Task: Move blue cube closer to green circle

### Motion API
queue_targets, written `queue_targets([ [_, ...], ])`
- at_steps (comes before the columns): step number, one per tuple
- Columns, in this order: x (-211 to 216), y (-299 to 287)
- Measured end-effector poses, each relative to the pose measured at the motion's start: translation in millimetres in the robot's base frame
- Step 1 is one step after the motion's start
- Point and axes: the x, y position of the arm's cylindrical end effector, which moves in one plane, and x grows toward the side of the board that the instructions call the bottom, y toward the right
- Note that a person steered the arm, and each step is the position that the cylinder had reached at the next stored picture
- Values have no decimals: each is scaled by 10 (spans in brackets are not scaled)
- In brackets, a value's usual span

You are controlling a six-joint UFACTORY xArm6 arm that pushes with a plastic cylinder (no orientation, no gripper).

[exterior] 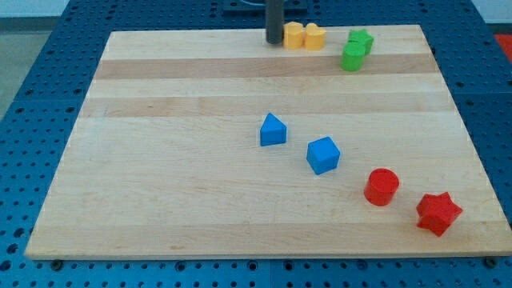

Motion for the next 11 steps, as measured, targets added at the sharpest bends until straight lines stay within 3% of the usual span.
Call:
queue_targets([
  [2,-1,533],
  [3,23,476],
  [4,407,119],
  [6,1620,-512],
  [7,1963,-722],
  [8,1964,-722],
  [10,2925,-867],
  [11,3438,-463],
])
